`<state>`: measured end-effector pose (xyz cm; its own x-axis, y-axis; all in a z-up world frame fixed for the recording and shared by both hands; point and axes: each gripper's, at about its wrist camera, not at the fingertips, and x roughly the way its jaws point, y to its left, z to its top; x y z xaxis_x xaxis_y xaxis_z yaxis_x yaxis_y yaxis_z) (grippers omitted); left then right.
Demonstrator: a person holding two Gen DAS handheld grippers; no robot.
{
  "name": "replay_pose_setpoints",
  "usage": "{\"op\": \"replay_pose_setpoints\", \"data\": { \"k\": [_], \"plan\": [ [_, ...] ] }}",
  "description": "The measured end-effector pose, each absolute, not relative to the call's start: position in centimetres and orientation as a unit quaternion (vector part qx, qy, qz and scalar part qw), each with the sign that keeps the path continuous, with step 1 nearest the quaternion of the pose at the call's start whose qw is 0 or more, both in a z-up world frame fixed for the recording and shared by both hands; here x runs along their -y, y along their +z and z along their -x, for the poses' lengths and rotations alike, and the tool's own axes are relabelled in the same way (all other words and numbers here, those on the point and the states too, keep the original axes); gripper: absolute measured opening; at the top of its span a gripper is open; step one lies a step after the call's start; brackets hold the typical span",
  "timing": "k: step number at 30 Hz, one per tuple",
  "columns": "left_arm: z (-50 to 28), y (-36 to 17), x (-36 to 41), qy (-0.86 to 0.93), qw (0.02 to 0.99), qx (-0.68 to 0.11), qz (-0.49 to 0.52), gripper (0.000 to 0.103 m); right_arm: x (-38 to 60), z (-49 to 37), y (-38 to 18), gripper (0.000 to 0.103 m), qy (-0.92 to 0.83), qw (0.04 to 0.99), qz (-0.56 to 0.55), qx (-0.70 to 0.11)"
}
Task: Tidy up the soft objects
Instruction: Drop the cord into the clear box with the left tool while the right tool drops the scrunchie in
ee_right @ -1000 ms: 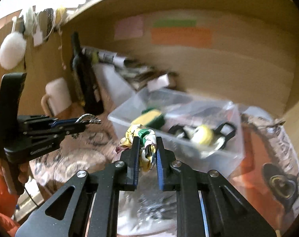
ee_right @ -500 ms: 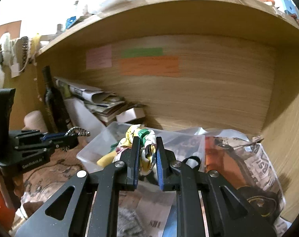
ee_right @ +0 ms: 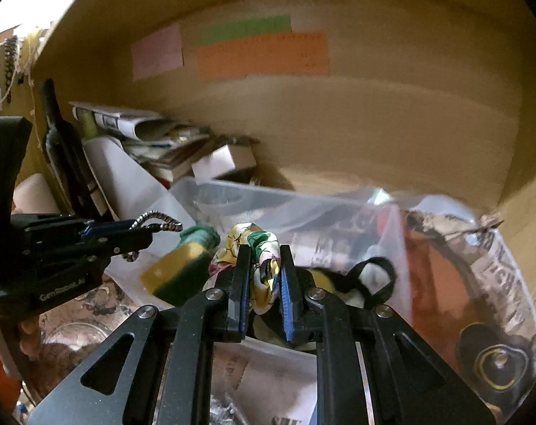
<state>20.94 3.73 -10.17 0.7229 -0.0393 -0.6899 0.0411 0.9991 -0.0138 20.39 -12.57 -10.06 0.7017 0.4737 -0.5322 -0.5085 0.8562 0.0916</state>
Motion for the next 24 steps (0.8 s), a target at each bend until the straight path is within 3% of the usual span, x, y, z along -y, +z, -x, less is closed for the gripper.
{"op": "replay_pose_setpoints", "data": {
  "k": [4,6,9,11,16,20,24],
  "plan": [
    [-21.4,-10.7,-3.7,-0.022,0.925,-0.38,-0.004,0.013,12.2,-20.9,-10.8,0.017,0.263,0.917,0.039,-0.297],
    [-21.5,-10.8,-3.7,-0.024,0.923,-0.383,-0.002,0.02,12.0,-20.9,-11.0,0.018,0.258,0.916,0.049,-0.302],
    [-21.3,-10.6,-3.8,-0.027,0.923,-0.383,0.002,0.033,11.7,-20.7,-11.0,0.033,0.253,0.918,0.061,-0.299],
    [-21.0,-10.3,-3.8,-0.027,0.925,-0.379,0.003,0.037,11.7,-20.4,-10.7,0.049,0.245,0.923,0.068,-0.289],
    [-19.8,-9.2,-3.6,-0.03,0.93,-0.365,0.006,0.052,12.0,-19.7,-9.8,0.071,0.234,0.931,0.074,-0.27],
    [-18.3,-7.8,-3.4,-0.032,0.938,-0.346,0.004,0.058,12.5,-18.7,-8.6,0.076,0.234,0.936,0.076,-0.252],
    [-16.5,-6.2,-3.4,-0.032,0.946,-0.322,0.01,0.073,13.3,-17.3,-7.2,0.086,0.242,0.939,0.069,-0.236]
  ]
}}
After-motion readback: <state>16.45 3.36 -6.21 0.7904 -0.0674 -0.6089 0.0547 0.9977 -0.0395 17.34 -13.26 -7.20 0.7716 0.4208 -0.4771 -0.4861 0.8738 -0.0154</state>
